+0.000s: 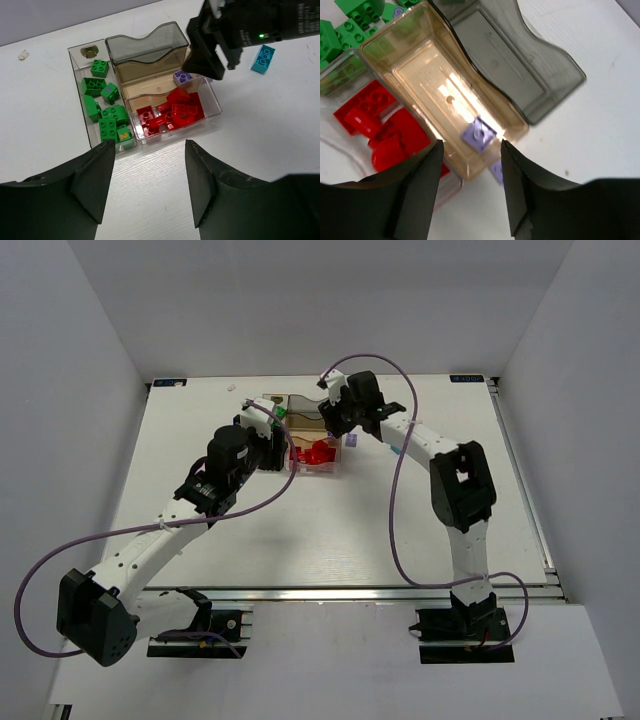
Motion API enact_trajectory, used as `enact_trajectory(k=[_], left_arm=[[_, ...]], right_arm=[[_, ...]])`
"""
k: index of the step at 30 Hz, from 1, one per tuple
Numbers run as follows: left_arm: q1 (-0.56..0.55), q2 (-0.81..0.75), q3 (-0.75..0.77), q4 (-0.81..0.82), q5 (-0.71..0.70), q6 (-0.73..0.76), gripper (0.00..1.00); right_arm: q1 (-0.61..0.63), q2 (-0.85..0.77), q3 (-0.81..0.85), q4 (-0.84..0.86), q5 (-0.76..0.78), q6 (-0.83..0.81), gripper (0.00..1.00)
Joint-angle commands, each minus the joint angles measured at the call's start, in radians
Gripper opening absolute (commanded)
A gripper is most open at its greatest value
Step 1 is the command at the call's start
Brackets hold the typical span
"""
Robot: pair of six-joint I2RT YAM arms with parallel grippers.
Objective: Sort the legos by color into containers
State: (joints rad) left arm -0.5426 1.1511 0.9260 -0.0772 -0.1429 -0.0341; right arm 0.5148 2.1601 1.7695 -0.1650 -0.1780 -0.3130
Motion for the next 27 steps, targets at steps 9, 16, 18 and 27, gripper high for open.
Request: enact_trajectory(k=[9,16,18,27], left_arm=[[-0.003,-0.042,-0.003,0.016,0.008,0.000,0.68],[-0.003,-0.042,-0.004,0.016,0.000,0.002,0.68],[-0.003,-0.042,-0.004,0.017,0.000,0.002,0.68],[-0.003,-0.037,-0.004,0.017,0.000,0.003,0.68]], right_arm=[[-0.081,-0.209,-0.188,0.067,0.247,0.403,0.50],[-0.078,-0.071,-0.085,-0.010,0.293,0.413,0.58],[-0.082,-0.020,-0.032,-0.030,0.267,0.420,0.58],[-0.090,0.066,0.018,-0.044,0.201,0.468,0.60]])
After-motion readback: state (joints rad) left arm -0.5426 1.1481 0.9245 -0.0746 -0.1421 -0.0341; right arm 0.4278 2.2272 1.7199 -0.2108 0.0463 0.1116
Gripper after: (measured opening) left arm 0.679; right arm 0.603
